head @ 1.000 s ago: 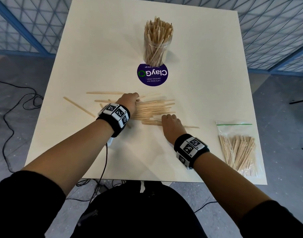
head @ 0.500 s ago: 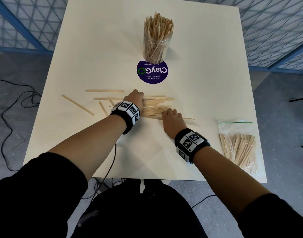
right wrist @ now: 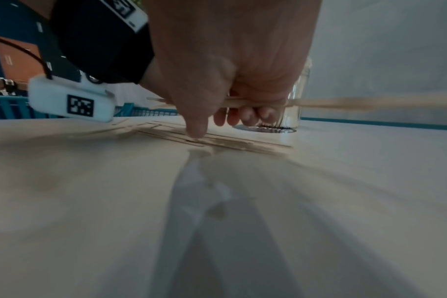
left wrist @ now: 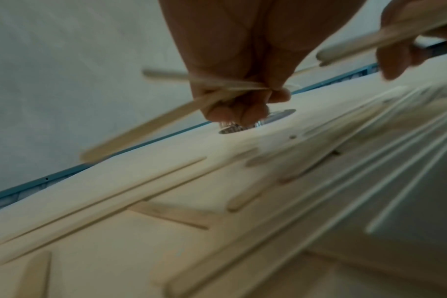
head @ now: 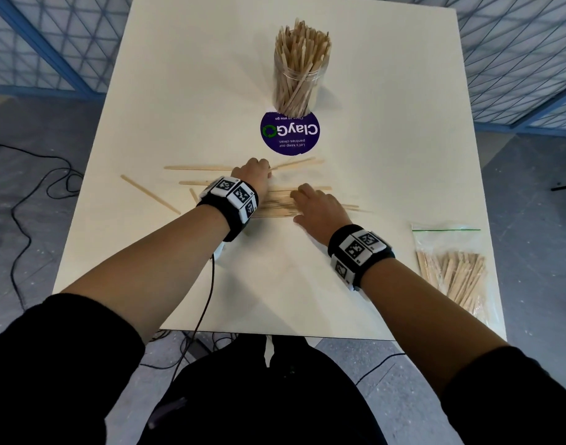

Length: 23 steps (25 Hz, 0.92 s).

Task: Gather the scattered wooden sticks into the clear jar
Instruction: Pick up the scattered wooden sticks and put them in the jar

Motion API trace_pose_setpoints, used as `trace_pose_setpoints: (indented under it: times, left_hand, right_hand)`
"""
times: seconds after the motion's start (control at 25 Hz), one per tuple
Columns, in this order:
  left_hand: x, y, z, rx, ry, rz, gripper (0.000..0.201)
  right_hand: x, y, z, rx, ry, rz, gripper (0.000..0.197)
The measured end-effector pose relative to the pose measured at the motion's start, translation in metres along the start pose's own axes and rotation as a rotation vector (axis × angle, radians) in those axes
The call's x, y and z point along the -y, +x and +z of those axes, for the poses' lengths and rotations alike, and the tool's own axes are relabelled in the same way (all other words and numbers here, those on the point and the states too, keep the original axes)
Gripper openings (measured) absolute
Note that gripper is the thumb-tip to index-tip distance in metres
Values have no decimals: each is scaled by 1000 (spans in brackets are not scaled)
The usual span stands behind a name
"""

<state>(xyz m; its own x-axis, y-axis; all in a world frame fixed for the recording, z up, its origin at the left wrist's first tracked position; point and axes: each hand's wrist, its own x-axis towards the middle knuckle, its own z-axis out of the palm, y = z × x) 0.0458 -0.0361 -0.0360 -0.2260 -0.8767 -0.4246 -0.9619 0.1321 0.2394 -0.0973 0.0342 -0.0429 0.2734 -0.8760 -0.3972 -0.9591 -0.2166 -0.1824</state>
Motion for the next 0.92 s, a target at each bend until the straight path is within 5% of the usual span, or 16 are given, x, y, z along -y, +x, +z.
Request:
trace_pose_setpoints:
  times: [0.28, 0.92]
  left_hand:
    - [24, -5, 13, 44, -100, 30, 31]
    - [17, -6, -1, 55, 66, 85, 29]
  right_hand:
    - [4, 5, 10, 4, -54, 6, 28]
    - [-8, -12, 8, 19, -42, 119, 38]
